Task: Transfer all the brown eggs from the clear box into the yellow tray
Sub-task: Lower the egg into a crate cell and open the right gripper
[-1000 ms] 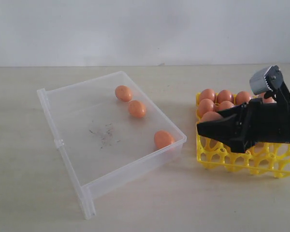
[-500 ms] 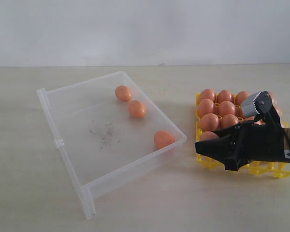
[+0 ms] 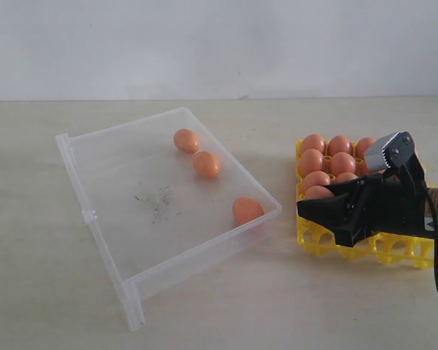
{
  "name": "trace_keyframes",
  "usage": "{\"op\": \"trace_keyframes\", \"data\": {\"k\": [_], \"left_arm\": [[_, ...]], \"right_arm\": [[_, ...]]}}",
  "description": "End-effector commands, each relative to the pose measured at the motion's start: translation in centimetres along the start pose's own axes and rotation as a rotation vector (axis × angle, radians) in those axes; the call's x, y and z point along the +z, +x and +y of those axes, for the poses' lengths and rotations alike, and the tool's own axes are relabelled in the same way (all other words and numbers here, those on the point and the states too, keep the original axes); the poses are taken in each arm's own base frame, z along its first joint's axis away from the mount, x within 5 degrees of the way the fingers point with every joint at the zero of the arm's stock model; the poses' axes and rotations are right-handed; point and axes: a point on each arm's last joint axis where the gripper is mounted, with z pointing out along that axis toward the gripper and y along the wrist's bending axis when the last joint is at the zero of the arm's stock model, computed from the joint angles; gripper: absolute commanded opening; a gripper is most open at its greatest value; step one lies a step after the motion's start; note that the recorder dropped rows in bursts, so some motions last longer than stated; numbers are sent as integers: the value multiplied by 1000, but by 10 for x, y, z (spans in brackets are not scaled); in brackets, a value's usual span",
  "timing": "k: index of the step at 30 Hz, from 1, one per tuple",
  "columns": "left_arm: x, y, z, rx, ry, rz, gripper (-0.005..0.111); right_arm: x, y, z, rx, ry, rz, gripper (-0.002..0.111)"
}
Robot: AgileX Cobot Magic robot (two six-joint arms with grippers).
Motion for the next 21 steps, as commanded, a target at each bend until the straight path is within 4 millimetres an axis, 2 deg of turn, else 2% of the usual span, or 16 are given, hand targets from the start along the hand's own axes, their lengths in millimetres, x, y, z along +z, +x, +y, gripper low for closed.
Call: {"op": "trace_keyframes", "data": {"k": [1,17,21], "left_arm": [[0,-2,0,0,-2,-13,4],[0,-2,0,0,-2,-13,4],[0,-2,0,0,-2,-13,4]], "right_arm": [[1,-5,-4,9,-1,-16,0],[2,-1,-3,56,-14,34,0],[9,-1,-4,47,17,96,0]]}}
